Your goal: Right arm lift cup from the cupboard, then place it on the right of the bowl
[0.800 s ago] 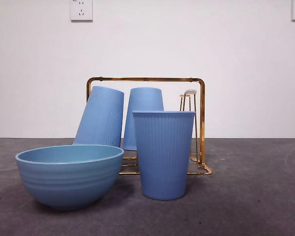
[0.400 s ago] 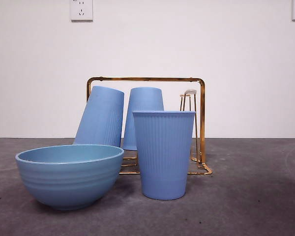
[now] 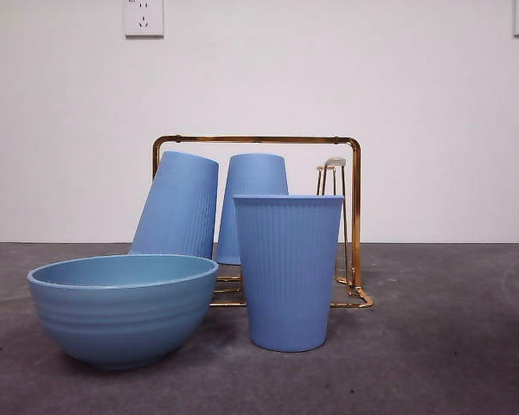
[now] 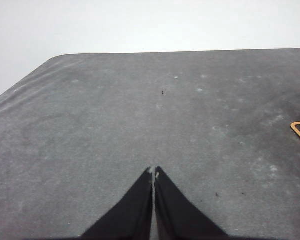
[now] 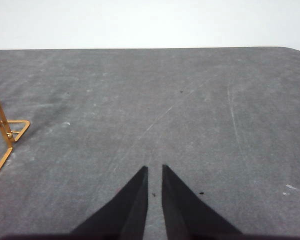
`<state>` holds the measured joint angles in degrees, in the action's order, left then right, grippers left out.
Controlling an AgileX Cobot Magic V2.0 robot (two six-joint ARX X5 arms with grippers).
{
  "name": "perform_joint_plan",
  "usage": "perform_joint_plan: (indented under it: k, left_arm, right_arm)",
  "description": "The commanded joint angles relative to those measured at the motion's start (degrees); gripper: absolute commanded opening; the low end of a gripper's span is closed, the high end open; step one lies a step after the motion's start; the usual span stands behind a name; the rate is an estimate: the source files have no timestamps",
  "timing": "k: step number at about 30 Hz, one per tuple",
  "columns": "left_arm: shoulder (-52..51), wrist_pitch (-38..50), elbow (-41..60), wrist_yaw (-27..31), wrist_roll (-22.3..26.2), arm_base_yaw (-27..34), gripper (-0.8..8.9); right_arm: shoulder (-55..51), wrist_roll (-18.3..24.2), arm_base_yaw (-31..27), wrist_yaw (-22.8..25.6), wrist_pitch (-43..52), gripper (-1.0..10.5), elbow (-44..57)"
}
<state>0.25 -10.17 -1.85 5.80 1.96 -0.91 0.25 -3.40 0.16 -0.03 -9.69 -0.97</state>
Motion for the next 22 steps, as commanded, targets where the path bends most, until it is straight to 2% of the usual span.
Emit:
perform_joint_plan:
  k: [1, 22]
  left_arm:
    - [-0.1, -0.4, 1.1, 0.0, 0.3, 0.0, 0.06]
    - [-0.1, -0.4, 1.1, 0.0, 0.3, 0.0, 0.06]
  right_arm:
    - [0.0, 0.0, -0.1, 0.0, 0.6, 0.4, 0.3]
    - [0.0, 0.0, -0.1, 0.0, 0.8, 0.4, 0.3]
